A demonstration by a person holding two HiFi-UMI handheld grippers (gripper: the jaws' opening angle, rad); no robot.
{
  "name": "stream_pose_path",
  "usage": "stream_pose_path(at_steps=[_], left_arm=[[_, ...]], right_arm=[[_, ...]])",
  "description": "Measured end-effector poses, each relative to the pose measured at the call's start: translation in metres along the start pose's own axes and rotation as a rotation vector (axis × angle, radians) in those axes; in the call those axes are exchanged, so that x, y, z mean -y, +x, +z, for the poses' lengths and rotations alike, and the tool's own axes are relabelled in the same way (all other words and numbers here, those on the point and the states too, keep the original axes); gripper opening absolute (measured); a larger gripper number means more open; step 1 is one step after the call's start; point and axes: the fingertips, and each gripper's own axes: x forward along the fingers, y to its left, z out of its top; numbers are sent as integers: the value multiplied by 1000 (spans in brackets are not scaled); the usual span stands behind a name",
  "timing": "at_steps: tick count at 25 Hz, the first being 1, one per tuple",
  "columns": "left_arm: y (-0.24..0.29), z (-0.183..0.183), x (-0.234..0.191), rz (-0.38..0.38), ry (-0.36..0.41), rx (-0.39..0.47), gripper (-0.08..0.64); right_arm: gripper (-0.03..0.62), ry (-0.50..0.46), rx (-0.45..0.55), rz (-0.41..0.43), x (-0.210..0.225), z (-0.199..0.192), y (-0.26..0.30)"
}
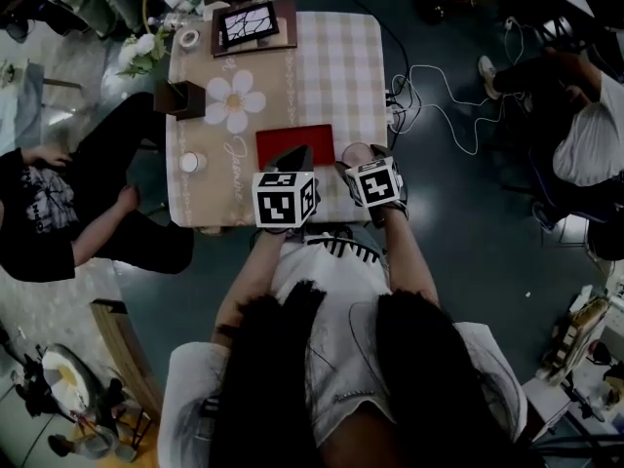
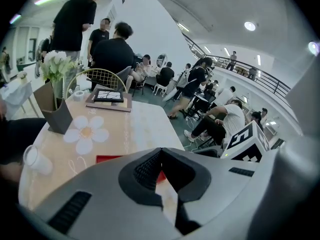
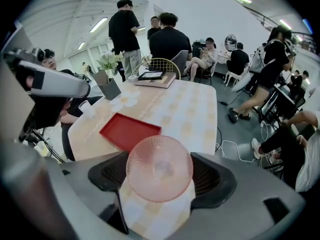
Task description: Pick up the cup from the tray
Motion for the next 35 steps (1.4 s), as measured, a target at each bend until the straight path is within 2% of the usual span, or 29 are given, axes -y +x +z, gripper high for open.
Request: stream_pose_path(at_steps=[8, 12, 15, 23, 26, 28, 33, 34, 35], left_arm=[[3, 0, -3, 13, 7, -9, 5], [3, 1, -3, 8, 6, -15, 3], [2, 1, -3, 9, 5, -11, 5], [-1, 6, -5, 8, -3, 16, 4], [-3, 9, -4, 4, -6, 31, 4], [-6, 11, -2, -2, -7, 41, 4], [-13, 19, 3, -21, -15, 77, 4], [-14, 20, 4, -23, -16, 85, 3], [-16, 21, 5, -26, -18, 91, 3]], right_arm=[[393, -3, 5, 14, -2, -6, 8], [393, 47, 5, 27, -1, -4, 6], [394, 46, 23, 53, -4, 1, -2], [394, 69, 197, 73, -4, 46, -49], [393, 55, 244, 145, -17, 64, -66], [393, 56, 289, 163, -22, 77, -76], [389, 138, 409, 250, -42, 102, -96], [375, 127, 412, 234, -44, 103, -97], [334, 111, 414, 210, -45, 103, -98]])
